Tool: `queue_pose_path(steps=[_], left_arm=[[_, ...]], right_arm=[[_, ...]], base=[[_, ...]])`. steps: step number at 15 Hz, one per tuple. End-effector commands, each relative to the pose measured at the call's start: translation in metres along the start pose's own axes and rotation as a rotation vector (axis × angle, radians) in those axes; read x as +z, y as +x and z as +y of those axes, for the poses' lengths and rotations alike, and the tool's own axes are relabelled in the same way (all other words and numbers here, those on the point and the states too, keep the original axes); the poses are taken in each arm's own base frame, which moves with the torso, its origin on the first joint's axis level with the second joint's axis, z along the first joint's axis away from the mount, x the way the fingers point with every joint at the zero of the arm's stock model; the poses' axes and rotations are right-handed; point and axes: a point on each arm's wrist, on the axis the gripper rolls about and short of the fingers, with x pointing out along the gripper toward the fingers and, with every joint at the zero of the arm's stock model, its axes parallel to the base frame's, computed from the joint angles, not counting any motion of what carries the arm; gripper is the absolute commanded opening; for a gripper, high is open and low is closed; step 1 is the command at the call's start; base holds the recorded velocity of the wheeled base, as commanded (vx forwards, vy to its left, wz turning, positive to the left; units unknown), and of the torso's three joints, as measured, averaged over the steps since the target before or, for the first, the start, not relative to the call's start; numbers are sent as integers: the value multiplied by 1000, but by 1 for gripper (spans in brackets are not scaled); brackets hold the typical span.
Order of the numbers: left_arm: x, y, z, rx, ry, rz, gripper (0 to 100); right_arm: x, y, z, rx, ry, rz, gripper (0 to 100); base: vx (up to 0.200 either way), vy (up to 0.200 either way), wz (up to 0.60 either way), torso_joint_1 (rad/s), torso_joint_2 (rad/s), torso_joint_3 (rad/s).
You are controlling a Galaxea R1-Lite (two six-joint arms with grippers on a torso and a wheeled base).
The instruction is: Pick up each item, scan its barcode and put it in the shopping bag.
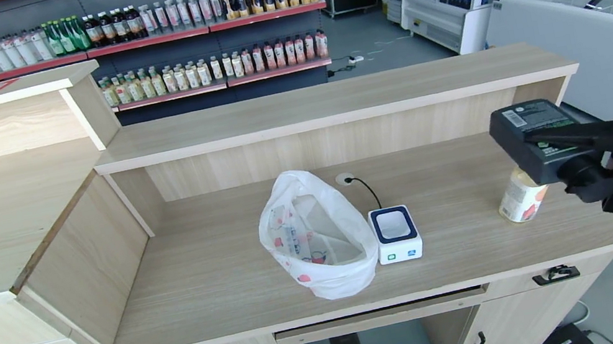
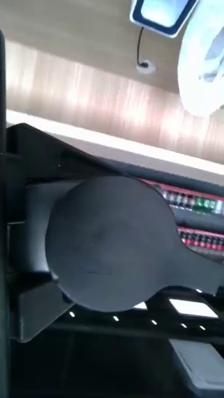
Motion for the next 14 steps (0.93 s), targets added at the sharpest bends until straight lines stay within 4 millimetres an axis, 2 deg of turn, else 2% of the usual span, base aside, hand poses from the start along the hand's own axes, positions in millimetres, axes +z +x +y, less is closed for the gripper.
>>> queue_pose_path(steps=[1, 3, 5, 8, 13, 14], left_arm=[[0, 0, 0, 0, 0, 2, 100], [0, 0, 0, 0, 0, 2, 100], [0, 0, 0, 0, 0, 2, 100], [0, 0, 0, 0, 0, 0, 100], [0, 0, 0, 0, 0, 2, 100], [0, 0, 0, 0, 0, 0, 100]], right_arm=[[33, 24, -20, -147, -312, -205, 0], [59, 41, -30, -249, -442, -323, 0], [79, 43, -45, -342, -524, -383, 0], [93, 47, -53, -370, -604, -369, 0], [111, 54, -54, -427, -637, -447, 0], [121, 56, -56, -458, -638, -488, 0]], base=[[0, 0, 0, 0, 0, 0], [0, 0, 0, 0, 0, 0], [0, 0, 0, 0, 0, 0], [0, 0, 0, 0, 0, 0], [0, 0, 0, 0, 0, 0], [0, 0, 0, 0, 0, 0]])
